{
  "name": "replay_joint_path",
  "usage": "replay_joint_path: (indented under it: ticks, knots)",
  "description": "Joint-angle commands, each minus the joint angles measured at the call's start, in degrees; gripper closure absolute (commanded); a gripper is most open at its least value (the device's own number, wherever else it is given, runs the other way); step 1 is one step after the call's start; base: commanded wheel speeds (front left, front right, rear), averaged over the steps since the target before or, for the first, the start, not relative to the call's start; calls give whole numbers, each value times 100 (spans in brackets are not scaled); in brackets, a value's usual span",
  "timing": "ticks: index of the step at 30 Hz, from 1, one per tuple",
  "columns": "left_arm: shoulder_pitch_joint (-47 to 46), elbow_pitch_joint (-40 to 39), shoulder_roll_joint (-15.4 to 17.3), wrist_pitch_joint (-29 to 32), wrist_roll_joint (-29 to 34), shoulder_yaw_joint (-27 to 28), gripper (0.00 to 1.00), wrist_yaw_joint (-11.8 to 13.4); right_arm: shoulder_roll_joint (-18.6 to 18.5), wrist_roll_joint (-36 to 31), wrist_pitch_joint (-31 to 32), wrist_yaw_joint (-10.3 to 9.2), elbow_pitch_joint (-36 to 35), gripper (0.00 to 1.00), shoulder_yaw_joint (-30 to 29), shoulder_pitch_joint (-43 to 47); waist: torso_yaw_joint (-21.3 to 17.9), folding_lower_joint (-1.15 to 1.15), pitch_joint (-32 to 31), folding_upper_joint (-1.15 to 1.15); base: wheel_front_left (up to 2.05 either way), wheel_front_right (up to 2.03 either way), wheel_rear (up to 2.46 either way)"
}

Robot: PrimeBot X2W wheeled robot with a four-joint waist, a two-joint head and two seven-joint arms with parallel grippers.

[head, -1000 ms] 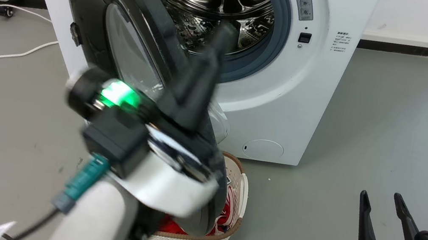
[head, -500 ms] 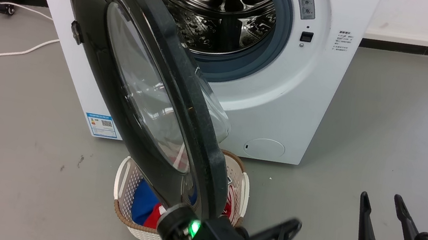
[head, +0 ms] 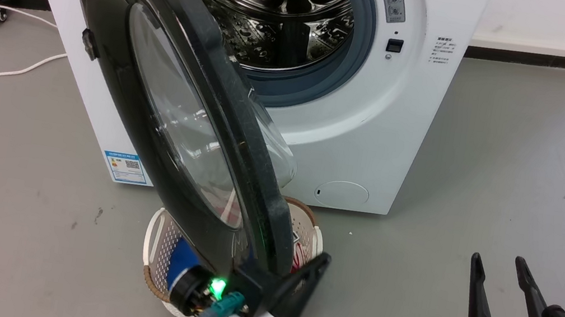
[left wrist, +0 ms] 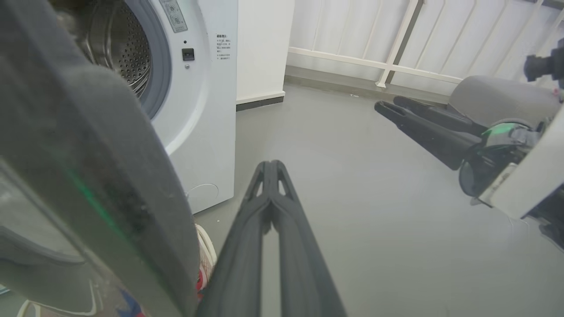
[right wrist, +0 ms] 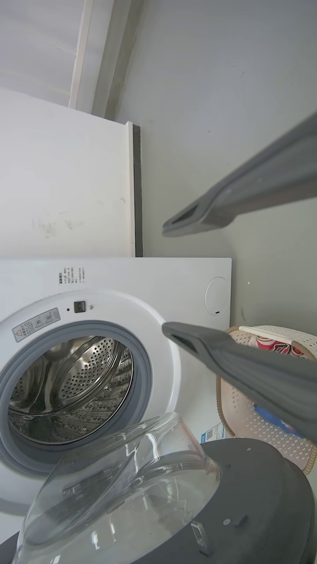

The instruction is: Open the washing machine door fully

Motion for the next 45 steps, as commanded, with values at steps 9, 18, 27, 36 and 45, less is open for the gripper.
replay_joint_path:
  ticks: [9,18,27,36,45]
  knots:
    - [-315,604,-43,-501,-168,264,100,349,54,47,25,-1,29,0,10,12,-7,0,-13,0,0,0,0]
    - [-7,687,-1,-631,-207,222,100,491,92,77,81,-2,-10,0,-7,74,137,0,-31,0,0,0,0]
    - [279,521,165,-773,-253,437,100,803,111,94,144,-2,-125,0,-28,204,490,0,-30,0,0,0,0]
    - [441,68,203,-993,-197,498,100,1005,98,84,195,-2,-325,0,-163,314,1182,0,28,0,0,0,0]
    - [722,-505,581,-1184,-427,1376,100,1536,100,10,345,-2,-598,0,-268,314,2294,0,127,0,0,0,0]
